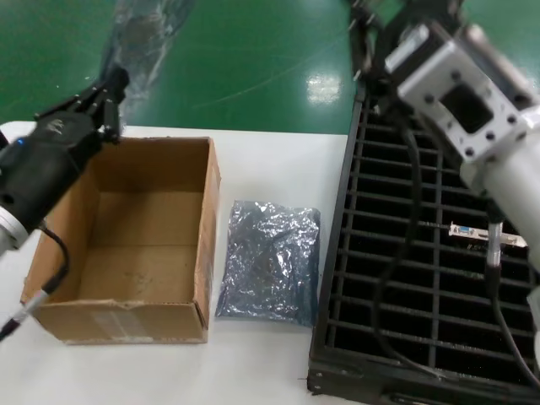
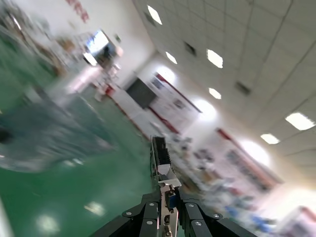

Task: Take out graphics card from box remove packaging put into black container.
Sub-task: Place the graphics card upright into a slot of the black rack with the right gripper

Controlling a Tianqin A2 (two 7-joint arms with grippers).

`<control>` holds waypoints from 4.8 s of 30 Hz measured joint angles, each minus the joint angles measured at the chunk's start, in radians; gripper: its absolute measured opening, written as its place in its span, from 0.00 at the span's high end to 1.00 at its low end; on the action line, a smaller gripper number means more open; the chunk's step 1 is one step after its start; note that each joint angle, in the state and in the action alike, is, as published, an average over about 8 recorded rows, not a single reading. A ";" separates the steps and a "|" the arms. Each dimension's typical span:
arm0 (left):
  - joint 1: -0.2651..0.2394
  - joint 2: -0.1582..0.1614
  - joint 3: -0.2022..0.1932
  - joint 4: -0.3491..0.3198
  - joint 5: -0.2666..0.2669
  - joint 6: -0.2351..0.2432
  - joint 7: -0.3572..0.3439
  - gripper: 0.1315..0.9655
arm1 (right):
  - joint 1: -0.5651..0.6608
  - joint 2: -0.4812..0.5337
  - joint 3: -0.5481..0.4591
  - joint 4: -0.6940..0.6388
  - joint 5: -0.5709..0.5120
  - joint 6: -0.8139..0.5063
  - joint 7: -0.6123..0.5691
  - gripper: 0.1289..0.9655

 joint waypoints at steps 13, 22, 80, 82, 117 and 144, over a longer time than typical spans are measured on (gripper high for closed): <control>-0.011 0.143 -0.053 0.138 -0.151 0.122 0.079 0.99 | -0.042 -0.409 0.315 -0.177 0.002 0.547 -0.537 0.93; -0.035 0.174 -0.082 0.252 -0.209 0.187 0.113 0.99 | -0.069 -0.674 0.548 -0.393 0.002 0.756 -0.944 0.93; -0.139 0.218 -0.090 0.625 -0.240 0.363 0.244 0.99 | -0.208 -0.717 0.778 -0.512 0.002 0.785 -1.855 0.93; -0.141 0.219 -0.089 0.628 -0.238 0.364 0.245 0.99 | -0.216 -0.717 0.774 -0.504 0.002 0.785 -1.851 0.93; -0.170 0.222 -0.094 0.712 -0.222 0.375 0.274 0.99 | -0.281 -0.717 0.766 -0.511 0.002 0.785 -1.837 0.93; -0.204 0.207 -0.113 0.791 -0.222 0.413 0.305 0.99 | -0.226 -0.717 0.707 -0.568 0.002 0.785 -1.823 0.93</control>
